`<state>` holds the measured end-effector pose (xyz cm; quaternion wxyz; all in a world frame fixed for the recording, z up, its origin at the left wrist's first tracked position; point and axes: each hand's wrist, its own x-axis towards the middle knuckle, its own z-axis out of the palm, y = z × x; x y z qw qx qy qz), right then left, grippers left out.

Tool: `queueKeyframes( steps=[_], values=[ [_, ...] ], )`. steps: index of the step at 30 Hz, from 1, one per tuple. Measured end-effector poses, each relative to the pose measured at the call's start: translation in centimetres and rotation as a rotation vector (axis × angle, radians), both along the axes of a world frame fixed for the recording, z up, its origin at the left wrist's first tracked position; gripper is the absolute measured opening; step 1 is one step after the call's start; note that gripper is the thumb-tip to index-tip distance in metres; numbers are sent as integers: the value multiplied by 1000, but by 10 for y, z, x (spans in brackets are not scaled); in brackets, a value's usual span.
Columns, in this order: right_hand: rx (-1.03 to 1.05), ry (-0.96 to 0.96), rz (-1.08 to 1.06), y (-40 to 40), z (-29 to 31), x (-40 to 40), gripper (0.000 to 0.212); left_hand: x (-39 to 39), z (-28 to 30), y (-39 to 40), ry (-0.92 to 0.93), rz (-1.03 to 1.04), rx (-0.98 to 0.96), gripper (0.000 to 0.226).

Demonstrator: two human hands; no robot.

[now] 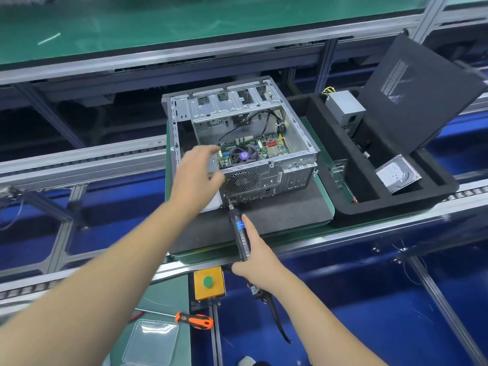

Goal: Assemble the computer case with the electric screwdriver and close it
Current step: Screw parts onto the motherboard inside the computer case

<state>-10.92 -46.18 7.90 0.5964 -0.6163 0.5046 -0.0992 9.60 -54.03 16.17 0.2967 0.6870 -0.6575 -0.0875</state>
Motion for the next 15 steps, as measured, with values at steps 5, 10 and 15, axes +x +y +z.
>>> queueKeyframes(
  steps=[5, 10, 15],
  values=[
    [-6, 15, -1, -1, -2, 0, 122, -50, -48, 49, 639, 512, 123, 12],
    [-21, 29, 8, -2, -1, 2, 124, -58, -72, 22, 1354, 766, 480, 17],
    [-25, 20, 21, -2, -1, 3, 124, -59, -76, 5, 1625, 762, 516, 7]
  ],
)
